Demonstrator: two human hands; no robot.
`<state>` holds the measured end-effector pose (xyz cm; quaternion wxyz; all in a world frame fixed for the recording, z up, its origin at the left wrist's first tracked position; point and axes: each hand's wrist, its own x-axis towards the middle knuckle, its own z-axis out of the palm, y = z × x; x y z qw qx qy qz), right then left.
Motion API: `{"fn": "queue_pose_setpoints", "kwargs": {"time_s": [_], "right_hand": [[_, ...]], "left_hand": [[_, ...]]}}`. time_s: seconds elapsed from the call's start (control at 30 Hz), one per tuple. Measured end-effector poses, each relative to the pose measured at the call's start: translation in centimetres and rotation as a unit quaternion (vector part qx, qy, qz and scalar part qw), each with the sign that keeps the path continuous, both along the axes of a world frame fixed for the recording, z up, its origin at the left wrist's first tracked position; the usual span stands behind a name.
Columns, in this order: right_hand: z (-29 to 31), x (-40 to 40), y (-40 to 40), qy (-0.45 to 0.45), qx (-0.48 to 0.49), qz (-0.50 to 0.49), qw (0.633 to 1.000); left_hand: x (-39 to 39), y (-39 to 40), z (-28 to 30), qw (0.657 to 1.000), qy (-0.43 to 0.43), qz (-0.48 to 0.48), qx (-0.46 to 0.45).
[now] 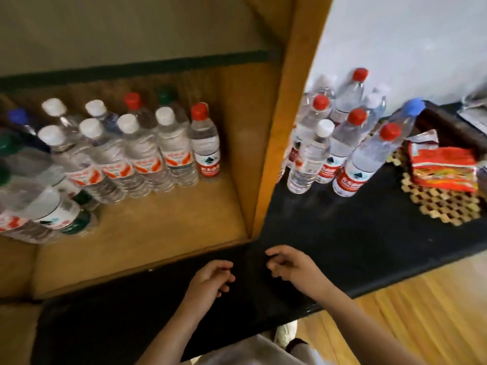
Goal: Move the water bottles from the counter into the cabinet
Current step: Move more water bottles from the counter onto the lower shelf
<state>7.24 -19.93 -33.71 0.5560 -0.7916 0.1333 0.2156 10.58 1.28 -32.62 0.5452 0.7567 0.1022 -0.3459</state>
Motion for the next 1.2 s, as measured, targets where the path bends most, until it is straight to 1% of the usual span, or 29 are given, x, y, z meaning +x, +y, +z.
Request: {"fn": "queue_pose_setpoints", "kwargs": {"time_s": [0.1,0.17,0.23,0.27,0.33,0.4,0.47,0.63,0.73,0.83,1.0,1.1,1.2], "right_hand": [[0.8,-0.9,-5.7,-0.021,-0.011,-0.074,0.997],[1.0,-1.1,-9.5,-0.039,-0.022,-0.128,0.991],[1.0,-0.7,-12.6,-0.052,-0.031,-0.170,0.984],[1.0,-0.3,-14.2,-0.057,-0.036,-0.190,0.979],[0.9,0.8,-16.8,-0.074,-0.048,-0.229,0.969],[1.0,2.1,-18.7,-0.095,-0.045,-0.266,0.958],[1.1,3.6,-20.3,-0.115,-0.049,-0.291,0.949],[1.7,7.1,-22.2,-0.178,-0.058,-0.292,0.938],[1.8,8.7,-22.3,-0.215,-0.068,-0.282,0.932],[1.6,10.0,-22.5,-0.245,-0.095,-0.266,0.927],[1.0,10.9,-22.5,-0.225,-0.087,-0.259,0.935],[0.8,10.6,-22.6,-0.217,-0.105,-0.248,0.938],[1.0,9.8,-22.4,-0.209,-0.107,-0.233,0.944]], "left_hand": [[0.2,-5.6,0.4,0.997,-0.037,-0.074,0.000],[0.7,-9.6,0.6,0.992,-0.039,-0.117,-0.004],[1.9,-13.0,0.7,0.991,-0.034,-0.131,-0.010],[2.8,-14.8,0.6,0.993,-0.036,-0.116,-0.015],[4.8,-17.9,0.6,0.997,-0.051,-0.052,-0.023],[6.8,-20.2,0.7,0.996,-0.087,0.012,-0.025],[8.7,-22.1,0.8,0.990,-0.131,0.050,-0.030],[11.6,-25.2,1.7,0.967,-0.229,0.099,-0.058],[12.6,-26.4,1.7,0.955,-0.263,0.118,-0.068],[13.4,-27.0,1.6,0.952,-0.264,0.131,-0.079],[13.8,-26.5,1.5,0.952,-0.276,0.116,-0.056],[13.5,-25.3,1.5,0.955,-0.281,0.082,-0.053],[12.6,-24.1,1.6,0.963,-0.259,0.033,-0.069]]}}
